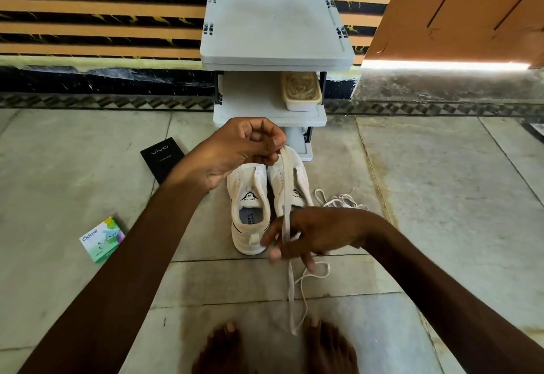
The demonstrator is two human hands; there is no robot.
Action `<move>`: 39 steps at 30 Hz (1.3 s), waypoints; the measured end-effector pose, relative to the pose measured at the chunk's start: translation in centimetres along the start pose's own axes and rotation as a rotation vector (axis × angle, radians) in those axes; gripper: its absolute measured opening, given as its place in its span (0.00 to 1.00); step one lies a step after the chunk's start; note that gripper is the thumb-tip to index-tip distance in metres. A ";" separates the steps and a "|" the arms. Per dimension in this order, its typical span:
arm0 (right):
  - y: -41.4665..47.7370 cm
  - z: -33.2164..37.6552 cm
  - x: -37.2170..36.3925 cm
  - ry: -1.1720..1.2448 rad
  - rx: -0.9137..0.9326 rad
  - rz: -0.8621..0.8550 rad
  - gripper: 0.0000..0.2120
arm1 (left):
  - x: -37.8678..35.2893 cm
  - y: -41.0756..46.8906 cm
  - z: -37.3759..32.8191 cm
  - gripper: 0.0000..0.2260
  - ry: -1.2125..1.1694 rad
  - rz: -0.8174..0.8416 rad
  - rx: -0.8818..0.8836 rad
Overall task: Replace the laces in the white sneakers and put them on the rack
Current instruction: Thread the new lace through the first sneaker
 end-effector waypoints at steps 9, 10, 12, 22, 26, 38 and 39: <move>-0.7 -0.7 5.6 0.254 0.074 -0.503 0.11 | -0.5 0.2 1.4 0.03 0.187 -0.016 0.002; -0.9 -0.4 6.0 0.263 0.093 -0.554 0.10 | -0.4 0.4 1.4 0.03 0.222 -0.023 -0.007; -1.1 -0.3 6.9 0.267 0.121 -0.655 0.07 | -0.3 0.5 1.5 0.02 0.309 -0.045 -0.027; -1.0 -1.6 8.1 0.494 0.208 -0.862 0.01 | -0.1 0.4 3.7 0.03 0.443 -0.103 -0.035; -0.3 -2.0 8.3 0.503 0.189 -0.882 0.03 | 0.2 0.5 4.3 0.02 0.368 -0.112 -0.013; 1.7 -5.3 7.2 0.614 -0.036 -0.948 0.03 | 4.6 2.4 14.1 0.17 1.218 -0.325 0.253; 2.0 -5.6 6.8 0.623 -0.062 -0.940 0.03 | 4.5 2.5 13.8 0.15 1.228 -0.363 0.221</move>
Point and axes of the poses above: each hand's wrist, its own y-axis towards the middle knuckle, its own x-axis out of the back of the hand, z = x × y, the point moved 9 cm from there along y, towards the middle knuckle
